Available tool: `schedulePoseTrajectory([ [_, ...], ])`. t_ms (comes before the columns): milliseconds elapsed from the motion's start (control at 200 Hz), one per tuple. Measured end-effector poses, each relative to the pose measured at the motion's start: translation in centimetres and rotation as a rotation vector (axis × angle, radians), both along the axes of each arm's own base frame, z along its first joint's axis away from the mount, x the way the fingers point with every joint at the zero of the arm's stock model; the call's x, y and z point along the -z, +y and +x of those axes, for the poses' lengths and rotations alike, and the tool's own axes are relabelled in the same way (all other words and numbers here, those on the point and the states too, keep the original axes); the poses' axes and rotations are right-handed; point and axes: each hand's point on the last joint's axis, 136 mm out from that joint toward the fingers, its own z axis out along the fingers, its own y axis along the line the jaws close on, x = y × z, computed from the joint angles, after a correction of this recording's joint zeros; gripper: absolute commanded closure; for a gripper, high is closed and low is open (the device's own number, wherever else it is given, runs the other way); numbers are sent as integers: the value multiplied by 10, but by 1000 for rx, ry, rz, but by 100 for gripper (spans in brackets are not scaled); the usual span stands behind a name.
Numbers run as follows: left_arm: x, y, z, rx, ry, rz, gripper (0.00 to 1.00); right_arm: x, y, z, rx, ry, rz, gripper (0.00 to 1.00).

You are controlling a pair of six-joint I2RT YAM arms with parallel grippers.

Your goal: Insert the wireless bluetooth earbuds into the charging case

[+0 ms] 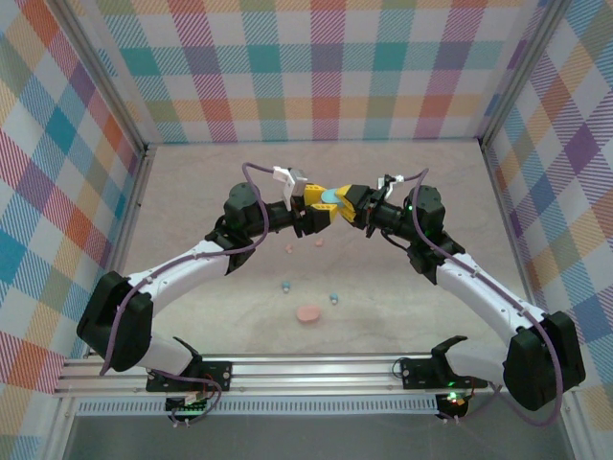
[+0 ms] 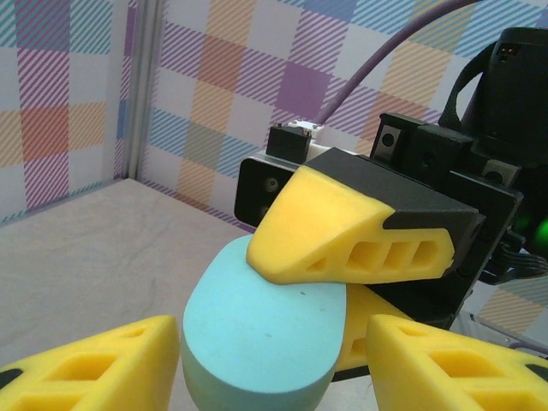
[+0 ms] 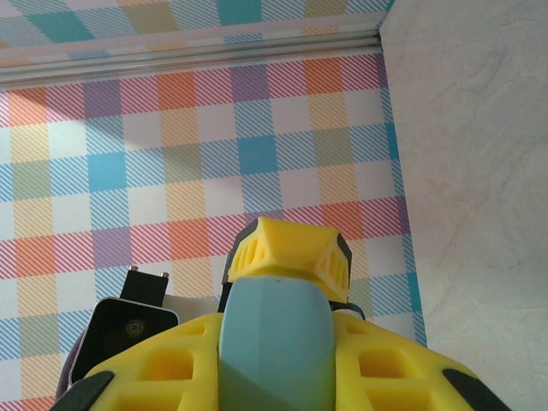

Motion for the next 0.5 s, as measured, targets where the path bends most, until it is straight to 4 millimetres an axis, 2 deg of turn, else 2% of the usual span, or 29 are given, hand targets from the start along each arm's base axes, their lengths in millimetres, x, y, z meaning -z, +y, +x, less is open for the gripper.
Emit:
schedulePoseTrajectory([
  [200,7,-2,1,4,14,10,39,0,0,0,0,0,0,86],
  [500,13,-1,2,4,31,30,47,-4,0,0,-1,-9,1,85],
])
